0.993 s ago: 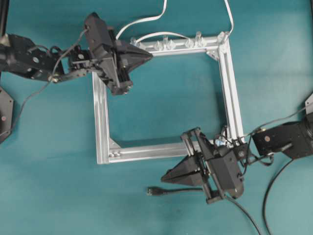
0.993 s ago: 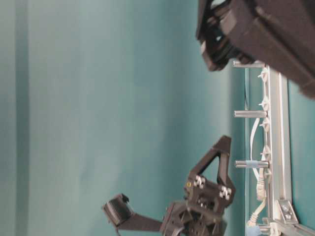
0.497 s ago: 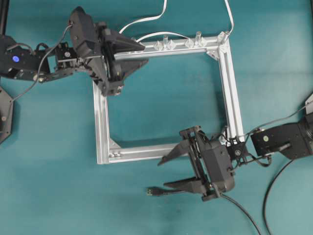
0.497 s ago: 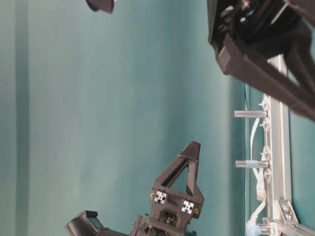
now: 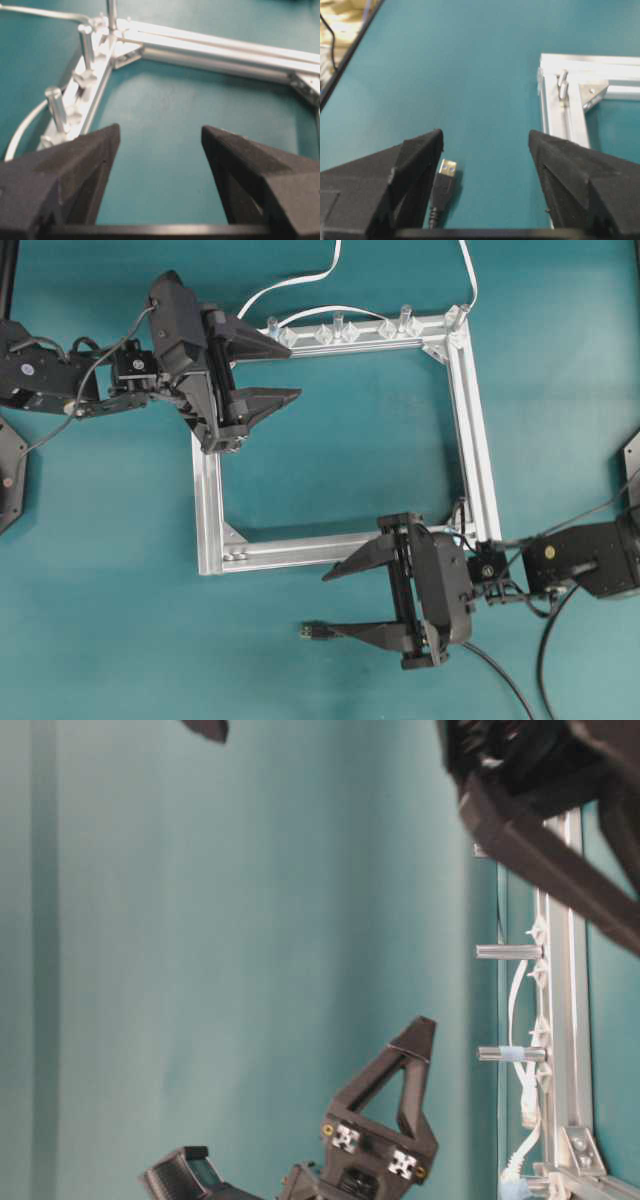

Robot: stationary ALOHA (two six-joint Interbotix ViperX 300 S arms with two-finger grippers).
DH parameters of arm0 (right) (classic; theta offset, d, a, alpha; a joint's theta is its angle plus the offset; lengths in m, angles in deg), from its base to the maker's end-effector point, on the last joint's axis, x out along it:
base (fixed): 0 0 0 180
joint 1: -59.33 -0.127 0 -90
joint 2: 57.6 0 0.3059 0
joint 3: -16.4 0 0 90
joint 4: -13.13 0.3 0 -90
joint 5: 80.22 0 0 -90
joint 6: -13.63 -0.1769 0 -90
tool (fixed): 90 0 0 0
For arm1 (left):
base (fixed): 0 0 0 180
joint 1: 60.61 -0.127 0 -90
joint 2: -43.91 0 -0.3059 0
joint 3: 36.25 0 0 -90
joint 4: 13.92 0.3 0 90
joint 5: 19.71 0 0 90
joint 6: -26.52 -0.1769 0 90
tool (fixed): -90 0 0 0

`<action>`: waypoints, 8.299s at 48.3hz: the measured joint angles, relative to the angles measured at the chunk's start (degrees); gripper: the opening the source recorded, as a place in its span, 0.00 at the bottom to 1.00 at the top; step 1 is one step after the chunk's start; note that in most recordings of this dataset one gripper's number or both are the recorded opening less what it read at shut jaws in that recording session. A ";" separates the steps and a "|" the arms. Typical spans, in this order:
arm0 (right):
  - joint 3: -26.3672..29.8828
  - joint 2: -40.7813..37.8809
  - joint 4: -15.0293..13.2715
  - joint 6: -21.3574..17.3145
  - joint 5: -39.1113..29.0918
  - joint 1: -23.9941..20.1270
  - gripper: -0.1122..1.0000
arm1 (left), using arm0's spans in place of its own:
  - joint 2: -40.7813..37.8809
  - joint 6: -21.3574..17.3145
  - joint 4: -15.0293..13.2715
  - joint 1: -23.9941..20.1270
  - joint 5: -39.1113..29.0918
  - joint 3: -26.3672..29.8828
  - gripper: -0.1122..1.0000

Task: Insert the wire through the string loop located on the right side.
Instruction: 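Open both grippers and move the right gripper toward the black USB cable, then lower the right gripper and grasp the USB cable near its plug, then lift the USB cable and carry it right toward the zip-tie loop, then push the USB plug through the black zip-tie loop with the right gripper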

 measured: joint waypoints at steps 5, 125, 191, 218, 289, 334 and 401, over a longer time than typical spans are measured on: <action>0.79 -0.97 6.50 4.31 2.29 -1.93 0.80 | 0.00 0.00 0.09 0.00 -0.35 -0.44 0.78; 5.63 -12.83 12.39 8.79 -5.89 -5.71 0.41 | 0.00 0.09 0.26 2.99 -1.76 -1.49 0.78; 5.98 -5.19 12.57 10.46 -15.38 -2.46 0.23 | 0.00 0.09 0.26 3.34 -1.76 -1.49 0.78; 6.24 -4.57 12.48 11.34 -18.54 -1.76 0.23 | 0.00 0.00 0.18 3.60 -3.69 -1.49 0.78; -27.86 31.29 12.57 11.43 -23.20 -5.27 0.23 | 0.00 0.00 0.26 4.13 -7.03 0.62 0.78; -33.49 39.20 12.04 11.43 -26.28 -4.75 0.23 | 0.00 0.09 0.18 4.13 -6.94 1.58 0.78; -34.72 39.29 3.69 11.51 -26.46 7.73 0.23 | 0.00 0.00 0.26 5.27 -7.03 2.37 0.78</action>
